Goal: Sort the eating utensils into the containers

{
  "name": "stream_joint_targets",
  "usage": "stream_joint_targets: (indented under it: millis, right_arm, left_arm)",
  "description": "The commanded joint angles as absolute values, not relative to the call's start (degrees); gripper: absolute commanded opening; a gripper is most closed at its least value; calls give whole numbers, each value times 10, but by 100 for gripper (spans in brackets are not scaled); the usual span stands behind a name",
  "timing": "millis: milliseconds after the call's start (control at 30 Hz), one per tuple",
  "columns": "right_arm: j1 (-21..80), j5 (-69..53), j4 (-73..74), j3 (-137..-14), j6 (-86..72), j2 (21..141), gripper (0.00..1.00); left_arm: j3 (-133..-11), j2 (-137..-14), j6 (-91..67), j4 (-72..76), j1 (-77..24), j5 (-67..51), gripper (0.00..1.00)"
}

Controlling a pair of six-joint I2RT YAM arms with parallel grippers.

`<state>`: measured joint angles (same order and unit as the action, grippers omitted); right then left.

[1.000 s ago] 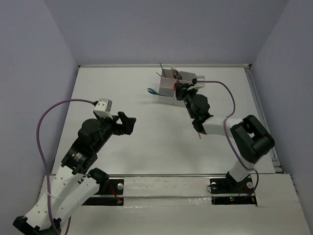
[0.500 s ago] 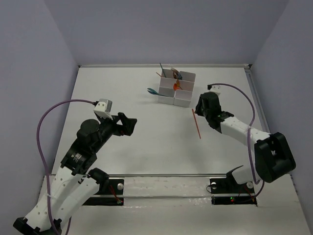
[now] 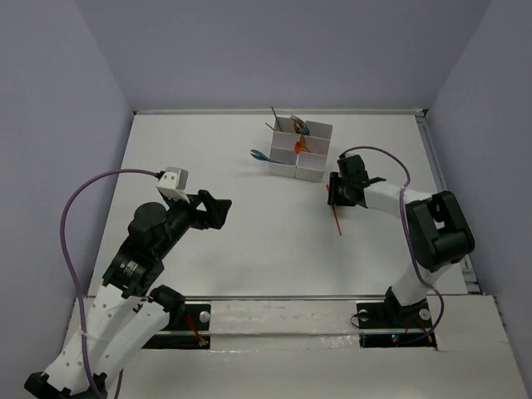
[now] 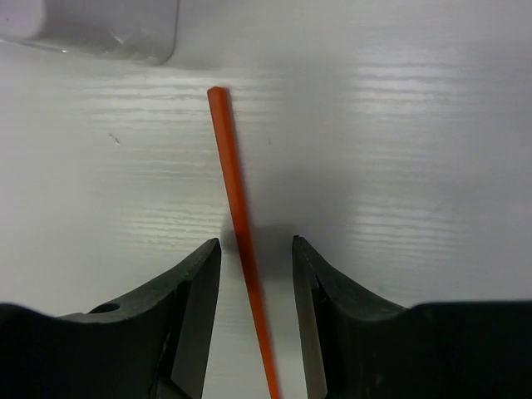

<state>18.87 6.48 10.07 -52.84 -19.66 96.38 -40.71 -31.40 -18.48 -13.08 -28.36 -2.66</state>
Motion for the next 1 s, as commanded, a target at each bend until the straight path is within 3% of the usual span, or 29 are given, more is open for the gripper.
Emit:
stream_joint_targets:
  millis: [0,167,467,567,633,833,967]
  right_arm:
    - [191,29,98,-575,-185,997,46]
    - [191,77,136,-620,-172,1045,42]
    - [201,128,192,-675,-176,1090,20]
    - [207,129,199,-677,-175,1092,8]
    - [207,134,197,-672,-175,1087,7]
    - [207,165,131,-630,-178,967,7]
    - [207,85,-7,-600,-159,852,7]
  left_arm:
    - [-399,-311,-177,-103,-279,-38,99]
    - [-399,-316,-176,-104,-279,-47,99]
    - [-398,-312,-176,-101,-274,-54,99]
    - [-398,-309,-176,-103,-274,-55,99]
    - [-397,-305,-176,-102,-274,-55,99]
    - [-396,-302,-176,-100,-274,-59,99]
    - [-398,-305,-177,-100,-264,-61,99]
